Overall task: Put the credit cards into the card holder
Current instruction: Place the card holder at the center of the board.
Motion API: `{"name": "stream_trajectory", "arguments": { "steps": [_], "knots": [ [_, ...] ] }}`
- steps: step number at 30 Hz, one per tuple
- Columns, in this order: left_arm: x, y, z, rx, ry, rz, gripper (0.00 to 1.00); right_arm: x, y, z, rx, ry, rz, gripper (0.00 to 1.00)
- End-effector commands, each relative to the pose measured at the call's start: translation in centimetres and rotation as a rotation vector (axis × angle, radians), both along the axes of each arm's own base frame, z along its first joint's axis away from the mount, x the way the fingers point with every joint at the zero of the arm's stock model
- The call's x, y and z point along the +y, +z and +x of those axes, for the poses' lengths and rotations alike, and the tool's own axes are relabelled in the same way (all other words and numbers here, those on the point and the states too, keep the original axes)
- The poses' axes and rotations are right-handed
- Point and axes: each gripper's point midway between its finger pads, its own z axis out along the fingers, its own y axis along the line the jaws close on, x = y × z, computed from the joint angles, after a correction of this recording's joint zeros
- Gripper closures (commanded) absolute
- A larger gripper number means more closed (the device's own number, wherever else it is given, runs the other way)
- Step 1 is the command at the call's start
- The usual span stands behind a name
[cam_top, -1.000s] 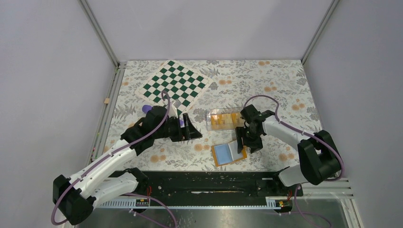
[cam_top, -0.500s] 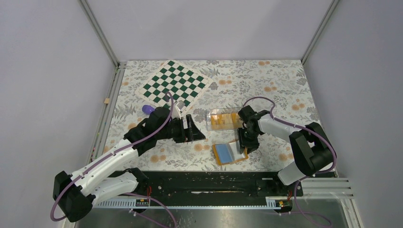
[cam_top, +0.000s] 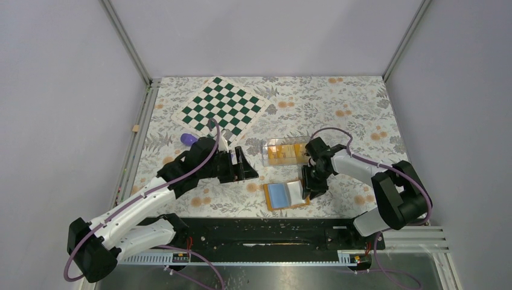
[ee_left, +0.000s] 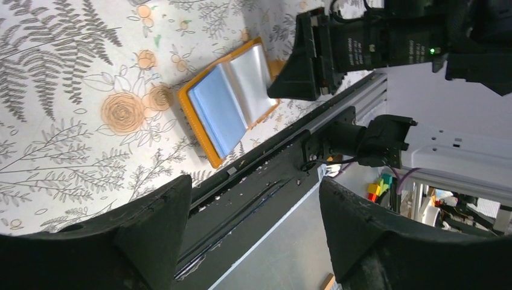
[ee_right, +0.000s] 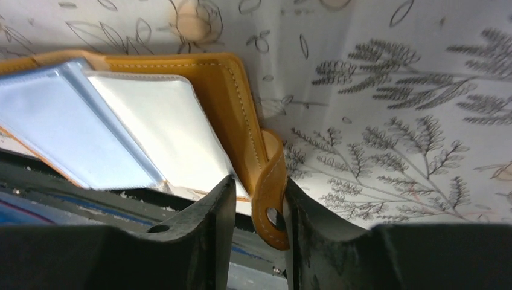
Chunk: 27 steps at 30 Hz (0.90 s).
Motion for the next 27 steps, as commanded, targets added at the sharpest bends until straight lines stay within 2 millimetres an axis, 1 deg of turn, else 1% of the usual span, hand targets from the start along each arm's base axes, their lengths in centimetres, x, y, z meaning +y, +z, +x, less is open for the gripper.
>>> {"name": "stream_trajectory", "arguments": {
  "steps": [1,6,10,14,18,21,24,27],
  "knots": [
    [0.6,2.1,1.1,-0.060,0.058,0.005,0.23,0.3,1.1,-1.8,0.071,-0.013,0.034,0.60],
    [1.3,1.9,1.4,-0.063,0.086,0.031,0.22,0.8,2.6,-1.0,0.036,-0.022,0.057,0.55],
    [1.9,1.9,1.8,-0.057,0.111,0.036,0.21,1.3,3.9,-0.1,0.006,-0.022,0.076,0.49],
    [3.0,1.8,2.6,-0.049,0.151,0.046,0.20,1.7,5.4,1.0,-0.031,-0.020,0.093,0.41],
    [3.6,2.2,3.3,-0.049,0.151,0.023,0.17,1.7,7.5,2.5,-0.088,-0.049,0.128,0.32],
    [3.8,2.6,3.7,-0.060,0.135,0.013,0.16,1.5,9.3,3.8,-0.113,-0.096,0.210,0.26],
    [4.3,3.2,4.3,-0.088,0.140,0.012,0.16,0.3,10.8,5.3,-0.154,-0.152,0.256,0.22],
    [5.2,4.3,5.1,-0.137,0.178,0.010,0.16,-1.7,12.0,6.9,-0.189,-0.220,0.276,0.18]
  ]
}}
